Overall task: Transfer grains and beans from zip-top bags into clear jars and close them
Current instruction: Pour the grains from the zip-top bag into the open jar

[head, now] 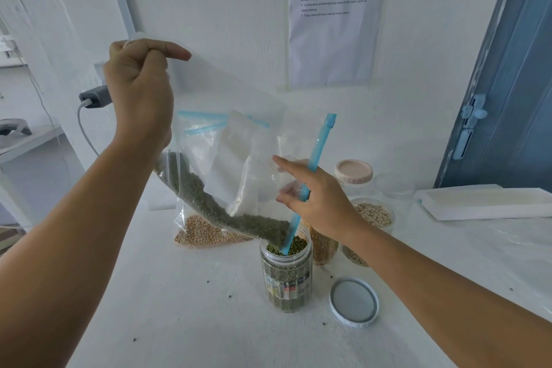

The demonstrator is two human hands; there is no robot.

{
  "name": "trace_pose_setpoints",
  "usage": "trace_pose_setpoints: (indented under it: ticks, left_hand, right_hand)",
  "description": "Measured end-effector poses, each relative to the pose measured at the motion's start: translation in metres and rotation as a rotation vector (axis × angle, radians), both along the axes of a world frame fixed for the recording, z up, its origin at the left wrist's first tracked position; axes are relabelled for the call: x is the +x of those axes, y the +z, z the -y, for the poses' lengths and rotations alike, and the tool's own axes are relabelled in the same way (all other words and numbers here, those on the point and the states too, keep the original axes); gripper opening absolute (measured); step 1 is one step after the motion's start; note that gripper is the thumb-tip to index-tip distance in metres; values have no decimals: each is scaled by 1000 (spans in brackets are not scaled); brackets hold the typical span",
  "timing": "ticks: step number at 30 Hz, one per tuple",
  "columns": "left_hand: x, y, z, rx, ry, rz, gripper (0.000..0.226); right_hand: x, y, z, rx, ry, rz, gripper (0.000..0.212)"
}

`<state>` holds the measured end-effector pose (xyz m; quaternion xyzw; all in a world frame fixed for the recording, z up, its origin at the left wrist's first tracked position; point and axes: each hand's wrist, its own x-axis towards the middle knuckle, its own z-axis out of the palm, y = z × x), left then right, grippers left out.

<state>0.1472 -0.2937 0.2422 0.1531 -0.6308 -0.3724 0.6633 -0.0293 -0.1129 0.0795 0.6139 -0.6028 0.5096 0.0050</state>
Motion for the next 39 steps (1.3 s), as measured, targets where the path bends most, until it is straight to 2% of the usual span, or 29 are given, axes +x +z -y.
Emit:
trace_pose_setpoints:
  ticks: [8,39]
  left_hand:
    - [4,15,2,-26,24,-29,51]
    - [-4,11,-23,-127,34,30,55]
  right_hand:
    - [7,7,5,-38,25,40,68]
    - [2,-4,0,0,1,68,72]
